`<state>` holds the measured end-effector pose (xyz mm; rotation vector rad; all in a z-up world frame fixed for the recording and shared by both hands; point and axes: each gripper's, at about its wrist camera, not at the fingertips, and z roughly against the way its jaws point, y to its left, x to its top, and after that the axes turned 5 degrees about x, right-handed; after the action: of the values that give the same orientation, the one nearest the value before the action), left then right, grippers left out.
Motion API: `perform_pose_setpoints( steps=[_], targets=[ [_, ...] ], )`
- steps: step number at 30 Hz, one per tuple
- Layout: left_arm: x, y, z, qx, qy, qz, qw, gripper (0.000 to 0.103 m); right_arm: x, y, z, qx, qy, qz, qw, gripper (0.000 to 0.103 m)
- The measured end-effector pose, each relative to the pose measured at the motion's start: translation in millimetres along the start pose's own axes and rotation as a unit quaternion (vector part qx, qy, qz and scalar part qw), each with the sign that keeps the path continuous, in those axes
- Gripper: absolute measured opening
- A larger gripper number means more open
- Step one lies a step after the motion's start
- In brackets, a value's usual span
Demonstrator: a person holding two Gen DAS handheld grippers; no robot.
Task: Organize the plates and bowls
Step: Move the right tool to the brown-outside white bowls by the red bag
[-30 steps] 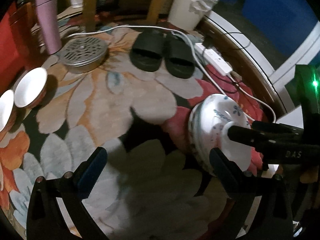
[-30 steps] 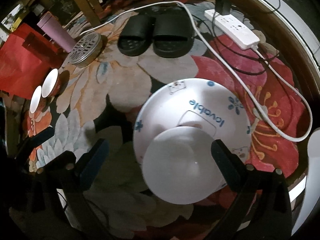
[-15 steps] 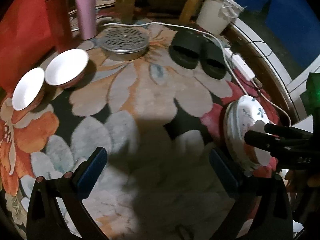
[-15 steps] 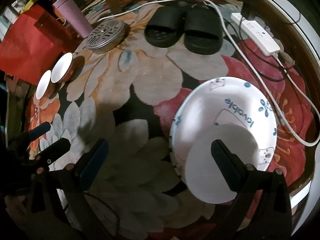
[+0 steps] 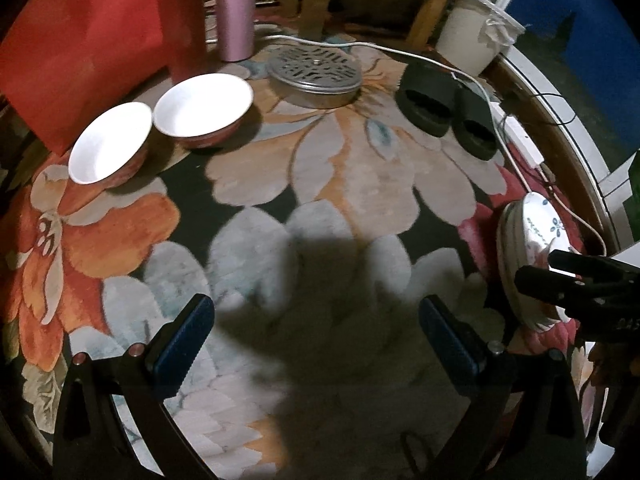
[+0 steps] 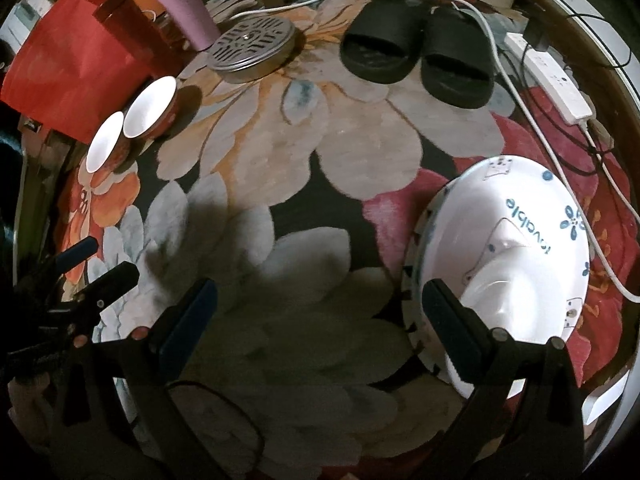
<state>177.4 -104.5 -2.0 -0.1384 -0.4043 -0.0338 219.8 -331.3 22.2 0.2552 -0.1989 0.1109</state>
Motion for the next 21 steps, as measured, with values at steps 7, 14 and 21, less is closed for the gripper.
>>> perform_pose_setpoints(
  steps=[7, 14, 21],
  targets=[
    [-7.6, 23.1, 0.1, 0.015, 0.004, 0.014, 0.9998, 0.102, -1.5, 18.1, -10.1, 0.006, 0.009, 0.013, 1.000, 0.103],
    [-14.9, 48.6, -0.8, 0.028, 0.006, 0.031, 0.9991, 0.102, -3.6, 38.7, -22.1, 0.012, 0.020, 0.028, 0.999, 0.103],
    [-21.9, 75.9, -4.1, 0.042, 0.012, 0.054, 0.9976, 0.102, -2.9, 63.8, -34.4, 0.021, 0.029, 0.050, 0.998, 0.103]
  ],
)
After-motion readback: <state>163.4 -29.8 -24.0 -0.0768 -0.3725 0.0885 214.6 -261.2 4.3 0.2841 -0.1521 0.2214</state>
